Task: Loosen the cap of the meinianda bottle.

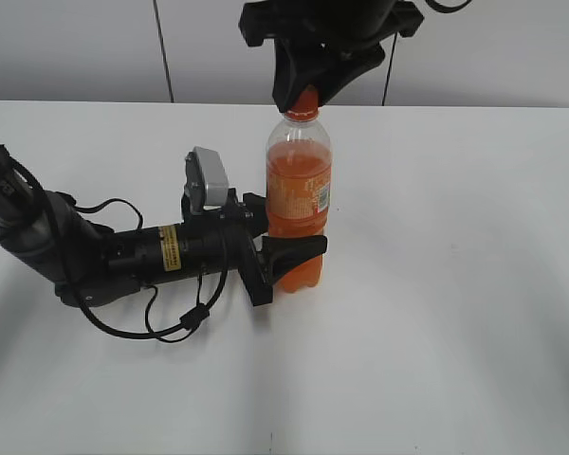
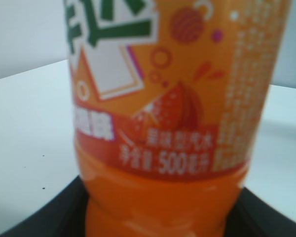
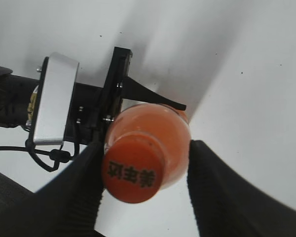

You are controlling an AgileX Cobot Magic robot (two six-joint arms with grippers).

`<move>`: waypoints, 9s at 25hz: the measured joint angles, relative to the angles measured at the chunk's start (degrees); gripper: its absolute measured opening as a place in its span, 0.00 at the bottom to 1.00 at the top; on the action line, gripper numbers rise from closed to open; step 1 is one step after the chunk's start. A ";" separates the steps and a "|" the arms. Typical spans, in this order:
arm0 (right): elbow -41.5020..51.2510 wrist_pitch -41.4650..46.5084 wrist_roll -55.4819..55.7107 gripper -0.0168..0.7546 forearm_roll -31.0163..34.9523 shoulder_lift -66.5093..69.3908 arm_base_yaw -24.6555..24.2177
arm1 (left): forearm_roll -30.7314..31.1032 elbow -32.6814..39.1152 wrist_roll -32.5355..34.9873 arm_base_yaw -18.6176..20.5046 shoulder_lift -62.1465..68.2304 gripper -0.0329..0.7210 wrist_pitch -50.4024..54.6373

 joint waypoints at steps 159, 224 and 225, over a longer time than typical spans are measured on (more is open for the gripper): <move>-0.28 0.08 -4.33 0.38 -0.44 0.08 0.12 | 0.25 0.00 -0.05 0.03 0.00 0.57 -0.03; -1.50 0.74 -88.24 0.46 0.99 0.51 0.12 | 0.93 -0.15 0.20 0.09 0.00 0.57 -0.03; -1.50 0.44 -86.31 0.51 0.94 0.51 0.12 | 0.93 -0.15 0.20 0.09 0.00 0.57 -0.03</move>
